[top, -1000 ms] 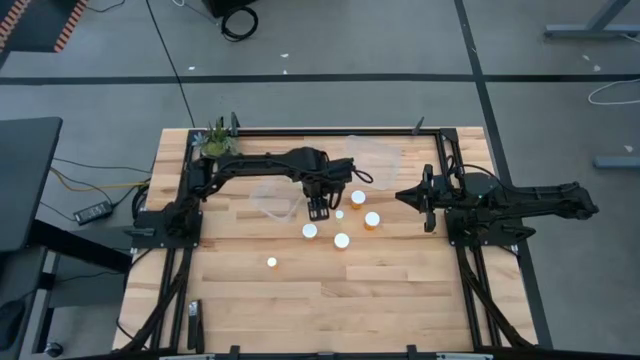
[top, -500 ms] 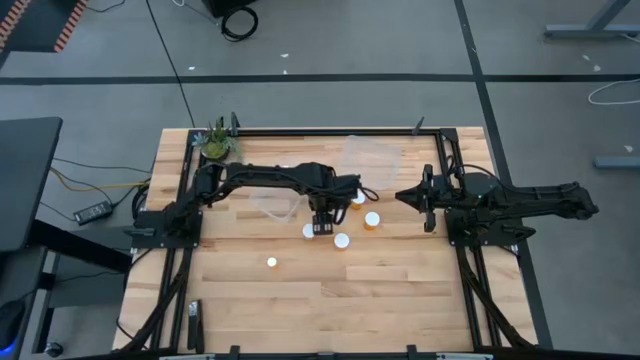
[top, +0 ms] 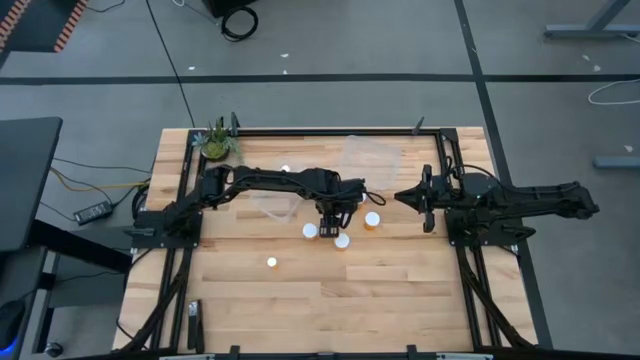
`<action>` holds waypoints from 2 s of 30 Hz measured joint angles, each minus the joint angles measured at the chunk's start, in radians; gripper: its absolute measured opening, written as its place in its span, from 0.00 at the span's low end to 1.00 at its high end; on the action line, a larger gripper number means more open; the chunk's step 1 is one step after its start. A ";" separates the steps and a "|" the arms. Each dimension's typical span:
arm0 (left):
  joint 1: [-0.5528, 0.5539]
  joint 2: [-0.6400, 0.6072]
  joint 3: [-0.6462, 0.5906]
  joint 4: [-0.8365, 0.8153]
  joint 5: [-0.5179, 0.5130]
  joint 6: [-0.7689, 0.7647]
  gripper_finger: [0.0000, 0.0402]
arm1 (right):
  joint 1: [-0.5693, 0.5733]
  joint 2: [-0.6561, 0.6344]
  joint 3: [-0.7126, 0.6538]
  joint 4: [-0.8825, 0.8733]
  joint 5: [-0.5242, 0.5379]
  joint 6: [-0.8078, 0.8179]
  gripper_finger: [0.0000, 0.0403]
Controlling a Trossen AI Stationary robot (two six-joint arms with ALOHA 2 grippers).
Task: Pick and place medicine bottles into bin by pill shape (circle, oval)
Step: Put the small yellow pill bottle into the left transparent bin
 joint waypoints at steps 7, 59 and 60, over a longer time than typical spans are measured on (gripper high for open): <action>-0.001 0.023 -0.001 0.044 0.001 0.009 0.56 | 0.000 0.000 0.000 0.000 0.000 0.000 0.09; -0.001 -0.040 0.027 0.023 -0.010 0.059 0.29 | 0.000 0.000 0.000 -0.002 0.000 0.000 0.09; -0.001 -0.045 0.037 0.007 -0.017 0.059 0.29 | 0.000 0.001 -0.001 -0.002 0.000 0.000 0.09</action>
